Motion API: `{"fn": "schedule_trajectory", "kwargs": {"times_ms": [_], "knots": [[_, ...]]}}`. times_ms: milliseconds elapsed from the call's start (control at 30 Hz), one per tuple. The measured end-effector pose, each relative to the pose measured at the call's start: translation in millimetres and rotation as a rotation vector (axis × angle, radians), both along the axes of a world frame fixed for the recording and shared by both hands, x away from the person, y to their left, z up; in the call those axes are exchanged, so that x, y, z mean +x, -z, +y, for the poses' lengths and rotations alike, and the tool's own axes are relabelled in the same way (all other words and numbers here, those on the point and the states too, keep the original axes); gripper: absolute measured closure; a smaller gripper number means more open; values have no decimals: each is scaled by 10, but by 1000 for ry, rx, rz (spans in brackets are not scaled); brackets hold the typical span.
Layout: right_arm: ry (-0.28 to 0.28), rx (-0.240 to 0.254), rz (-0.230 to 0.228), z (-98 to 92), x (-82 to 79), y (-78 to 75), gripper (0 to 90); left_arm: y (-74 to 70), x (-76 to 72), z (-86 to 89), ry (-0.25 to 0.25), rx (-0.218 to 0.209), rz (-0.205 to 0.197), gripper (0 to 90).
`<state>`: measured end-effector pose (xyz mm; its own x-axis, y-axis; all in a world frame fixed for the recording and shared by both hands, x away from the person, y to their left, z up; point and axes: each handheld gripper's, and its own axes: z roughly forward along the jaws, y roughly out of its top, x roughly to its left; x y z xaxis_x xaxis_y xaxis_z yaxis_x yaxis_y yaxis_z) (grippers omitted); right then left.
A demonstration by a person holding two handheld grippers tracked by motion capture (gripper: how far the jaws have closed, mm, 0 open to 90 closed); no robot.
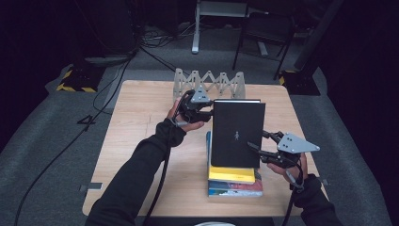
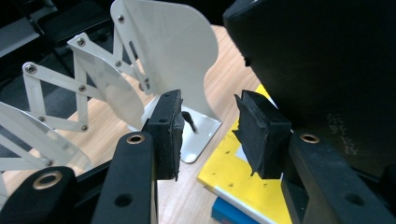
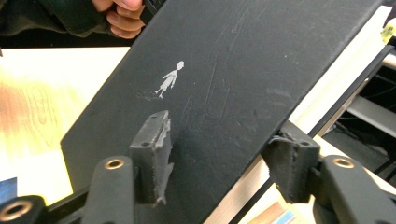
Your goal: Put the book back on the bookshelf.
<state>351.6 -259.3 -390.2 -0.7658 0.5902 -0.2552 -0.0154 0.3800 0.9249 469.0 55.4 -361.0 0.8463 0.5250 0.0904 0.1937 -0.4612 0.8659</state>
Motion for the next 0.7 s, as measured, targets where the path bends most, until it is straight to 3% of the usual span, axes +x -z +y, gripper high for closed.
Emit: {"fn": "schedule_trajectory", "kwargs": {"times_ms": [200,400,500,700], "knots": [[-39,4,-49,-34,-201,-8,557,-11,-102,47,-4,-41,-18,556],[-98,10,-61,-48,-318,-19,624,-24,-187,78,-15,-27,-52,451],[-127,12,-63,-56,-352,-21,642,17,-244,89,-14,5,-73,382],[-142,8,-67,-58,-385,-25,651,170,-374,202,4,29,-39,306]]}}
